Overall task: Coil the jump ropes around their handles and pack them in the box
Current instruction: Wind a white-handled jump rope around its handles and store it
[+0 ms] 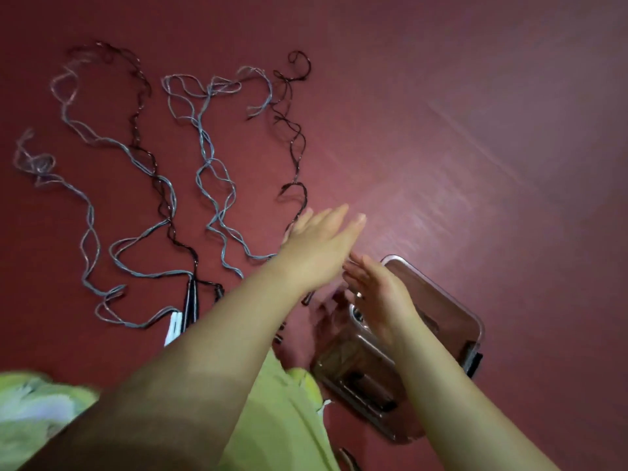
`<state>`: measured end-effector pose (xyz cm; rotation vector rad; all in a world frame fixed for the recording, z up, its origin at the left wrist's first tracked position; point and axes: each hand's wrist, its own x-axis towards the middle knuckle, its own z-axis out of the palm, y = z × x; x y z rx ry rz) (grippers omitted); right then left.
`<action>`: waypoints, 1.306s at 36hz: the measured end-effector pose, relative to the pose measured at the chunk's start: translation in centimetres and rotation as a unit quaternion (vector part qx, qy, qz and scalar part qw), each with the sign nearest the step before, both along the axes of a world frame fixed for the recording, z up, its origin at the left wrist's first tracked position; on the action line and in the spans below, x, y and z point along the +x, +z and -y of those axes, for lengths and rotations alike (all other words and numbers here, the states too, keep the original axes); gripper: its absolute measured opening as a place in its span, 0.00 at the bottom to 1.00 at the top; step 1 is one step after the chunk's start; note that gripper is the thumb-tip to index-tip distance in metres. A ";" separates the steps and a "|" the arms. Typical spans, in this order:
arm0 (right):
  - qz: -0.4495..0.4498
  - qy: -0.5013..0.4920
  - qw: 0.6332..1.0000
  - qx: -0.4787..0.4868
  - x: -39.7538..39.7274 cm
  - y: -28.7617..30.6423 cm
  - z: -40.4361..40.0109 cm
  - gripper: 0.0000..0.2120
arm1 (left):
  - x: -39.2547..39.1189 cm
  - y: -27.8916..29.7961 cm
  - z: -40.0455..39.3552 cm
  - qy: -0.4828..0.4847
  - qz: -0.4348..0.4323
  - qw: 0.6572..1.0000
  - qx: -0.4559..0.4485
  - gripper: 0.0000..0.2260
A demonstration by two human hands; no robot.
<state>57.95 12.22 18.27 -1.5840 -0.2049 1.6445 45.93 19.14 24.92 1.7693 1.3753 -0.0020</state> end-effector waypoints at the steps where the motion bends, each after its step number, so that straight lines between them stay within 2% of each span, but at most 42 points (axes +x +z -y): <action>1: 0.013 0.011 1.000 0.013 -1.1 1.5 -0.7 0.18 | -1.8 1.3 -0.1 0.051 0.031 0.998 0.019 0.26; 4: 0.054 0.088 0.991 0.080 -5.1 6.2 -2.3 0.18 | -9.0 2.5 0.8 0.148 0.071 0.985 0.047 0.23; 7: 0.107 0.192 0.965 0.146 -9.8 9.4 -3.0 0.15 | -16.6 1.2 2.9 0.265 0.085 0.960 0.012 0.24; 12: 0.167 0.396 0.885 0.178 -18.7 8.7 -2.8 0.05 | -25.5 -3.6 8.3 0.414 0.105 0.902 -0.057 0.28; 15: 0.195 0.481 0.841 0.155 -22.1 5.3 -2.3 0.05 | -27.5 -6.4 10.8 0.455 0.141 0.873 -0.102 0.26; 18: 0.215 0.527 0.813 0.123 -25.9 0.2 -1.8 0.07 | -30.0 -9.8 12.9 0.483 0.120 0.853 -0.160 0.27; 20: 0.216 0.537 0.810 0.094 -27.8 -3.3 -1.6 0.09 | -31.5 -12.2 13.8 0.493 0.112 0.844 -0.180 0.29; 25: 0.222 0.527 0.819 0.055 -31.3 -10.5 -1.9 0.11 | -33.5 -17.3 14.8 0.532 0.129 0.806 -0.227 0.26; 29: 0.227 0.550 0.802 0.052 -33.7 -16.5 -2.6 0.12 | -34.1 -21.1 15.5 0.589 0.167 0.749 -0.251 0.27; 31: 0.230 0.562 0.793 0.059 -34.9 -19.1 -3.5 0.17 | -34.5 -22.3 15.9 0.597 0.171 0.744 -0.246 0.23; 33: 0.240 0.578 0.778 0.062 -36.2 -21.9 -4.8 0.27 | -34.8 -23.6 16.2 0.606 0.171 0.741 -0.233 0.12; 34: 0.258 0.587 0.765 0.061 -36.7 -23.2 -5.3 0.32 | -34.6 -24.1 16.3 0.610 0.185 0.737 -0.223 0.09; 35: 0.287 0.603 0.741 0.063 -36.8 -24.1 -6.0 0.35 | -34.2 -24.1 16.2 0.616 0.200 0.730 -0.219 0.10; 36: 0.322 0.623 0.710 0.060 -37.2 -25.5 -6.1 0.34 | -34.1 -24.7 17.2 0.630 0.210 0.715 -0.217 0.11; 38: 0.396 0.654 0.640 0.076 -36.9 -26.8 -6.6 0.29 | -33.8 -25.9 18.0 0.648 0.239 0.697 -0.191 0.08; 39: 0.413 0.664 0.618 0.082 -37.0 -27.3 -6.6 0.26 | -34.0 -27.0 18.6 0.638 0.252 0.699 -0.202 0.06; 42: 0.453 0.706 0.537 0.086 -37.1 -27.4 -6.6 0.17 | -35.5 -28.8 18.9 0.665 0.310 0.637 -0.238 0.06; 43: 0.450 0.720 0.520 0.093 -37.2 -26.9 -6.5 0.15 | -36.0 -28.4 19.2 0.656 0.303 0.653 -0.225 0.07; 44: 0.429 0.727 0.526 0.101 -37.3 -26.1 -6.5 0.14 | -36.1 -27.6 19.2 0.646 0.284 0.673 -0.223 0.07; 45: 0.384 0.727 0.558 0.109 -37.5 -25.1 -6.3 0.14 | -36.0 -26.8 19.1 0.647 0.276 0.676 -0.219 0.12; 47: 0.257 0.721 0.633 0.112 -38.1 -21.6 -5.2 0.15 | -36.2 -24.1 18.2 0.680 0.312 0.632 -0.202 0.25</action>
